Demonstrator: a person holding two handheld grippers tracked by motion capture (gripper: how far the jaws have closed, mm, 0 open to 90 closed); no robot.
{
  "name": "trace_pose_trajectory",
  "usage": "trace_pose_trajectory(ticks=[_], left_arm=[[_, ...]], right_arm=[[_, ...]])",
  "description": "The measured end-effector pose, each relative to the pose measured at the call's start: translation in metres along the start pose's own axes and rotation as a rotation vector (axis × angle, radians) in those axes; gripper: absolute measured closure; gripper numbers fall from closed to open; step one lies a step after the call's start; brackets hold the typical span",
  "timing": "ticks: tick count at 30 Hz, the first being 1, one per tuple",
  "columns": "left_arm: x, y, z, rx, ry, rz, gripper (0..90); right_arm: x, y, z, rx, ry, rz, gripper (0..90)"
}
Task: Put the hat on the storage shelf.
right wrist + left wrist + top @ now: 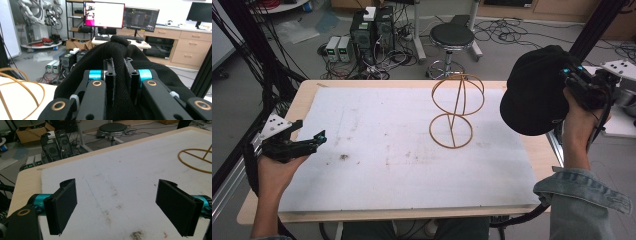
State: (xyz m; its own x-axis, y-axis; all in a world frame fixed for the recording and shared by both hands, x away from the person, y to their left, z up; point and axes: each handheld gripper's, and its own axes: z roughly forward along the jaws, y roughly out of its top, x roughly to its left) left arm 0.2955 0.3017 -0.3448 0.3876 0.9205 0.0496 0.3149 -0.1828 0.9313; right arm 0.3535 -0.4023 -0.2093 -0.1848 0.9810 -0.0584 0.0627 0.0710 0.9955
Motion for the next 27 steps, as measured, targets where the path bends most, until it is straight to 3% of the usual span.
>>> trace_pose_trajectory(ticks=[9,27], left_arm=[[0.001,0.001,-0.002,-0.005,-0.001,0.001,17.6],[0.002,0.002,-0.004,-0.011,-0.003,-0.001,17.6]], right_arm=[[0.007,0.023,-0.009,-0.049,0.028,0.005,83.0],[0.044,0.066,-0.014,-0.128,0.167,0.012,82.9]])
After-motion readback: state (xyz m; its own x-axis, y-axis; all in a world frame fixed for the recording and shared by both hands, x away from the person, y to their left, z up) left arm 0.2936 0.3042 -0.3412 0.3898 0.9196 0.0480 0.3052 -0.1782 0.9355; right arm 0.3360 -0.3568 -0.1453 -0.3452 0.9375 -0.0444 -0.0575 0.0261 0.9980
